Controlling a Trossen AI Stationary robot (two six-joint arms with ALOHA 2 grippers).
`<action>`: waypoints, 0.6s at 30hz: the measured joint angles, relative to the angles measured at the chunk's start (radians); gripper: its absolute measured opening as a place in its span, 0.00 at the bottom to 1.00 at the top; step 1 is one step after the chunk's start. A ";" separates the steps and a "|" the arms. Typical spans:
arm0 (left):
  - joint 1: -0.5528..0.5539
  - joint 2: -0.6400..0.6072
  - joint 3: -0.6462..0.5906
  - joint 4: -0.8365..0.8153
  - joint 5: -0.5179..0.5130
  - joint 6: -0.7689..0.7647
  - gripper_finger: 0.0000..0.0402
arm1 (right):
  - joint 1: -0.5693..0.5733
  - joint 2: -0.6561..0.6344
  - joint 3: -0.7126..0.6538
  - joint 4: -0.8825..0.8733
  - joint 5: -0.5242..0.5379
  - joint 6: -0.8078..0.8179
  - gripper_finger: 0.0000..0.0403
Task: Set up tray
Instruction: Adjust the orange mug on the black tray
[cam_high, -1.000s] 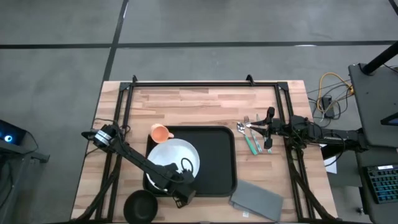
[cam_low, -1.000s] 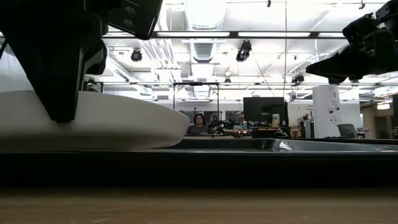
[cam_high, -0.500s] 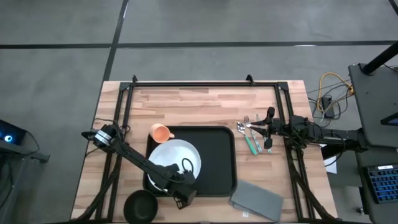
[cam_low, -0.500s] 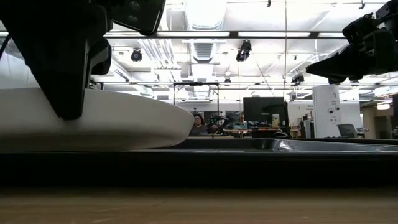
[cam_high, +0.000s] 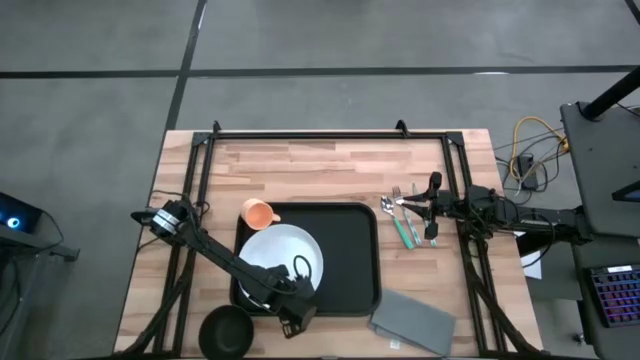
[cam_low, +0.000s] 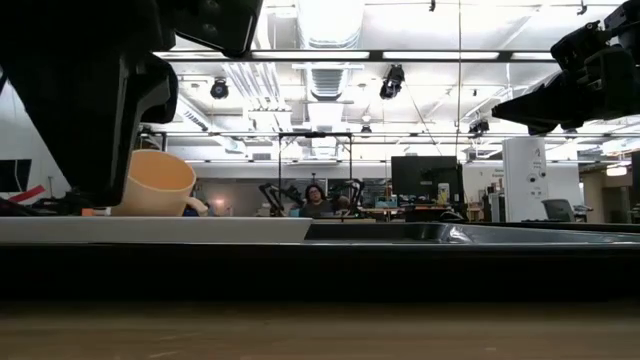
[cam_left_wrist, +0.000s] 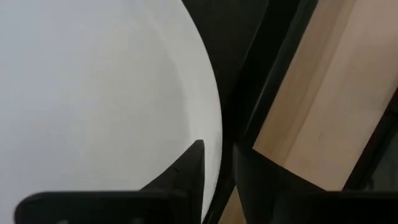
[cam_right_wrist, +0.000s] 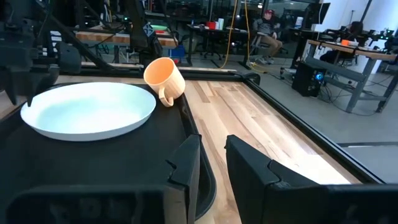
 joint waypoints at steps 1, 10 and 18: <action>0.001 0.000 0.000 0.002 0.007 0.000 0.18 | 0.000 0.000 0.000 0.000 0.000 0.000 0.17; 0.009 0.000 0.011 0.027 0.041 0.039 0.26 | 0.000 0.000 0.000 0.000 0.000 0.000 0.17; 0.021 -0.012 0.053 -0.020 0.039 0.118 0.27 | 0.000 0.000 0.000 0.000 0.000 0.000 0.17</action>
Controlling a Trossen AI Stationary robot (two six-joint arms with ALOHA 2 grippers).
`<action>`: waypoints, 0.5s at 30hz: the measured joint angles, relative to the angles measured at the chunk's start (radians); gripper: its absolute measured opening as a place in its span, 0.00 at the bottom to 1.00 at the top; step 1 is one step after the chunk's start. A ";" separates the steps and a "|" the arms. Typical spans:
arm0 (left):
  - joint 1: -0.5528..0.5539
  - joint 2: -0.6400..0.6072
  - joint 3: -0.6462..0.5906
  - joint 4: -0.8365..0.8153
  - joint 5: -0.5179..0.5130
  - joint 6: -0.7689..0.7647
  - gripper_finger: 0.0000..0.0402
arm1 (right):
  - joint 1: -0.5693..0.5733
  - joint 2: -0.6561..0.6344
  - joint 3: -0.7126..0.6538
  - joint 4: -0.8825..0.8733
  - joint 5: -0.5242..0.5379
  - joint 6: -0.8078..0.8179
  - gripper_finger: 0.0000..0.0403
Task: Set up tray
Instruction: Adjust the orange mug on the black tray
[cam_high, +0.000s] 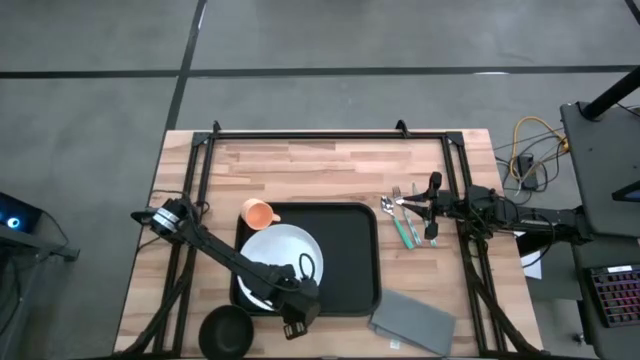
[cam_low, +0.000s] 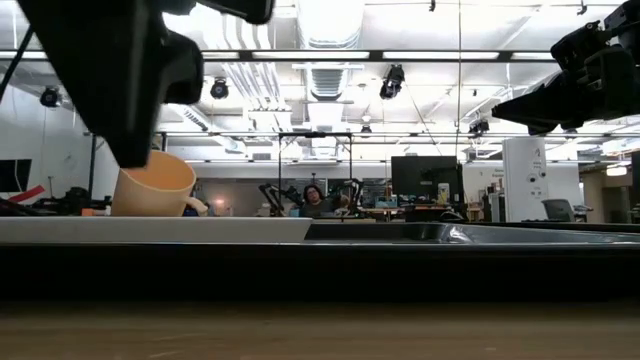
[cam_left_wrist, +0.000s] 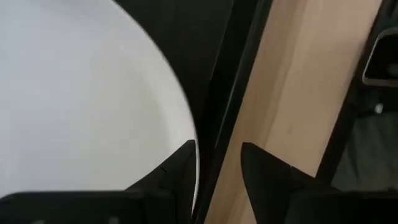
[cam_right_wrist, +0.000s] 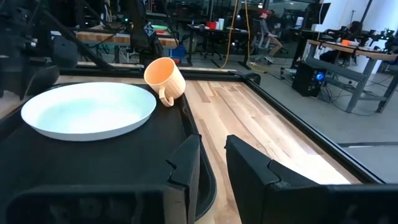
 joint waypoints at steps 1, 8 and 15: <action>0.001 -0.004 0.002 -0.026 0.000 0.009 0.27 | 0.000 0.000 0.000 0.000 0.000 0.000 0.17; 0.014 -0.019 0.004 -0.309 -0.070 0.049 0.27 | 0.000 0.000 0.000 0.000 0.000 0.000 0.17; 0.008 -0.023 0.004 -0.428 -0.250 0.263 0.27 | 0.000 0.000 0.000 0.000 0.000 0.000 0.17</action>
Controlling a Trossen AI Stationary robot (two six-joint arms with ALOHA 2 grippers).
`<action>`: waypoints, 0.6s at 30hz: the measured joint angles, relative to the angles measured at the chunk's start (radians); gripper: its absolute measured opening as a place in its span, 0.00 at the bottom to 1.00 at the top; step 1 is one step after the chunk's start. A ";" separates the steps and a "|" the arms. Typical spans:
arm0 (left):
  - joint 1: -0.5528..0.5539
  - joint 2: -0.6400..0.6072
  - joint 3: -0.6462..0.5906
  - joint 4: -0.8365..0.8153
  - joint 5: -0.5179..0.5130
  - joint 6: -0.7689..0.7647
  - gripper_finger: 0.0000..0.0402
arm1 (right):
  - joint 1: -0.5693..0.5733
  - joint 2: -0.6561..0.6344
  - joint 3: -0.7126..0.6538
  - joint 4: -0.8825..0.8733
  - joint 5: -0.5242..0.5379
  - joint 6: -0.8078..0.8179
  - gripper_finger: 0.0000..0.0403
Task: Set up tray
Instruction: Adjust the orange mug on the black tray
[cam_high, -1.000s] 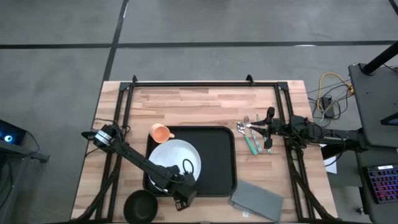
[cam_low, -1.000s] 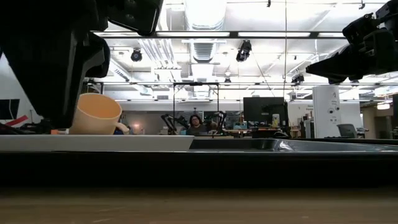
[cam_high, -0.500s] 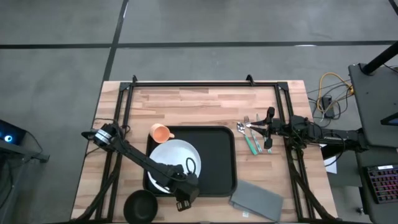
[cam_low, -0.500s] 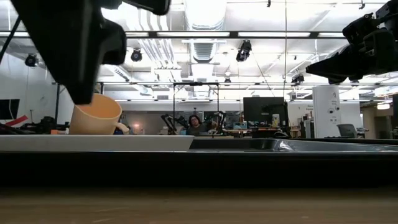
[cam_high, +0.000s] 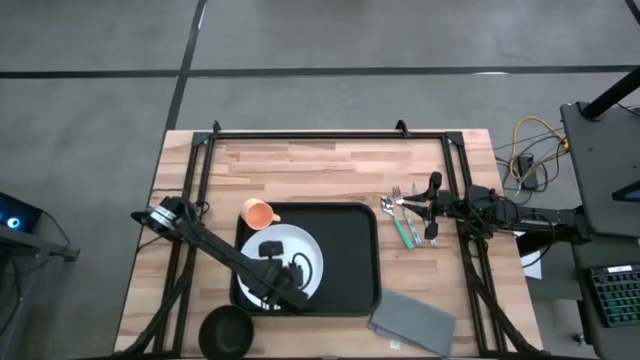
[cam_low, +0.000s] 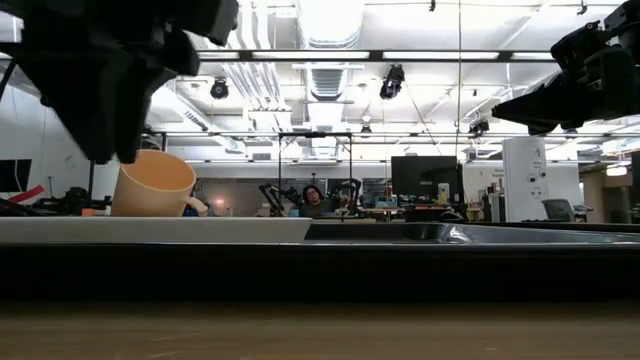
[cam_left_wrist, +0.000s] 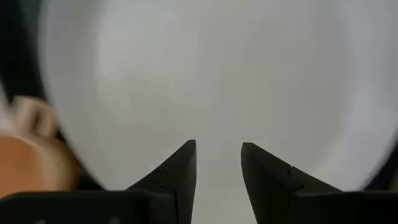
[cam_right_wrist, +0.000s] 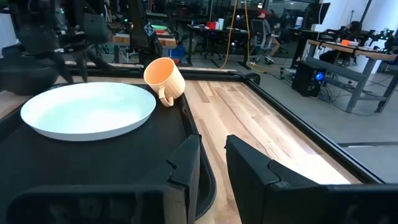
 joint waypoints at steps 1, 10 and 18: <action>0.000 -0.001 0.000 -0.008 -0.015 0.025 0.27 | 0.000 0.000 0.000 0.000 0.000 0.000 0.17; 0.010 -0.050 -0.010 -0.105 -0.158 0.102 0.27 | 0.000 0.000 0.000 0.000 0.000 0.000 0.17; 0.077 -0.193 -0.158 -0.072 -0.224 0.138 0.27 | 0.000 0.000 0.000 0.000 0.000 0.000 0.17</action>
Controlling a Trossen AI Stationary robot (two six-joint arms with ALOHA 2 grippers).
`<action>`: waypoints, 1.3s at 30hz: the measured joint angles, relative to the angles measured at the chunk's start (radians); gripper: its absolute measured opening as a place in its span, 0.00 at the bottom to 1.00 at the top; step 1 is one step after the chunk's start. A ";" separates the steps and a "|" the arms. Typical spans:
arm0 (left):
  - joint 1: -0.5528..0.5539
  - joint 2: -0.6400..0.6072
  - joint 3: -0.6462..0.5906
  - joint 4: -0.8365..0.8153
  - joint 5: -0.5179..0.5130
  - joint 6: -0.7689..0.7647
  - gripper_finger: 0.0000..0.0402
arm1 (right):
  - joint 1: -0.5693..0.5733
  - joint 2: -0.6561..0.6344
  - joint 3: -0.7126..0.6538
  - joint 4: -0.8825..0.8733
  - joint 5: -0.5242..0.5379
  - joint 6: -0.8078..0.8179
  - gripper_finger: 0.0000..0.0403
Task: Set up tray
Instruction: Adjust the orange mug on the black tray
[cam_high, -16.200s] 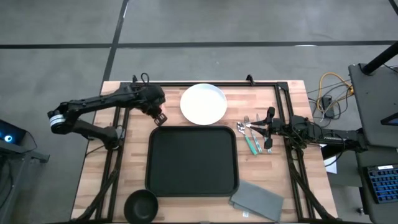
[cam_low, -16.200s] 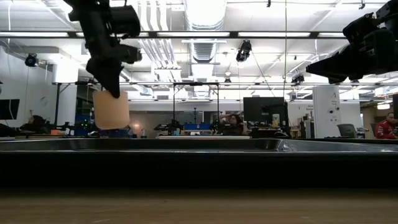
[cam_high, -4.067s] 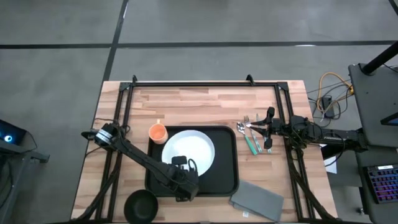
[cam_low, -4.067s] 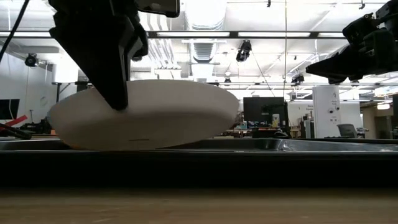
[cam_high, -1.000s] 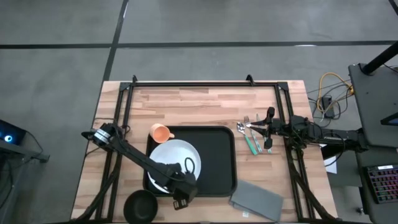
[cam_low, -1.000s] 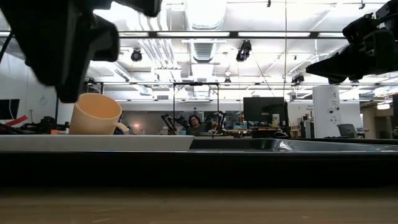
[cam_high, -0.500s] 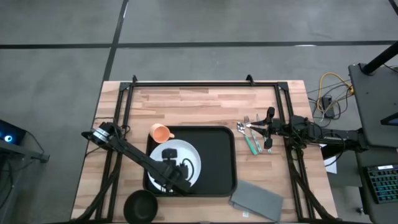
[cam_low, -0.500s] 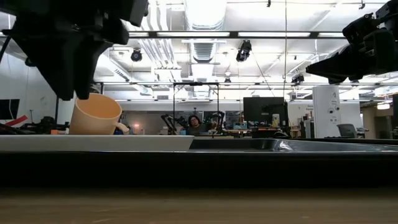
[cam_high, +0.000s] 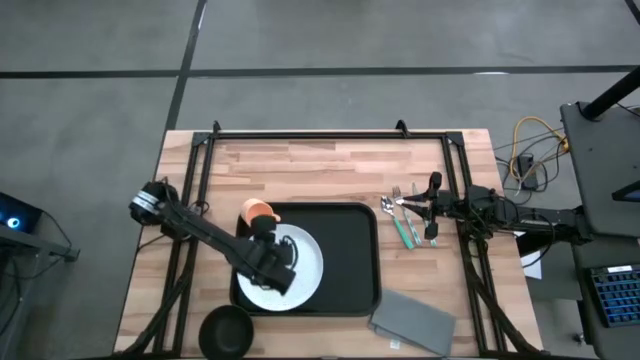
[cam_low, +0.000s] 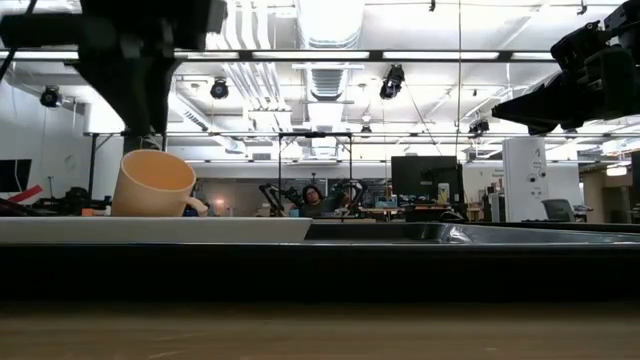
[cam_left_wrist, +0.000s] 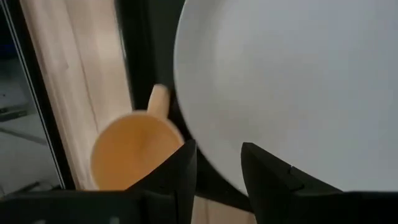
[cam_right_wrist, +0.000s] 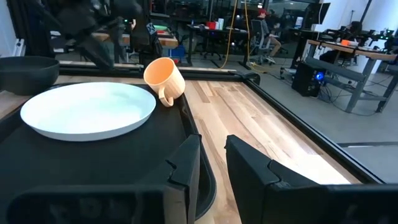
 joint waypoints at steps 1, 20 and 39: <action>0.013 -0.019 -0.031 0.012 0.000 0.007 0.27 | 0.000 0.000 0.000 0.000 0.000 0.000 0.17; 0.088 -0.198 -0.386 0.208 0.000 0.089 0.27 | 0.000 0.000 0.000 0.000 0.000 0.000 0.17; 0.142 -0.159 -0.391 0.216 -0.022 0.106 0.14 | 0.000 0.000 0.000 0.000 0.000 0.000 0.17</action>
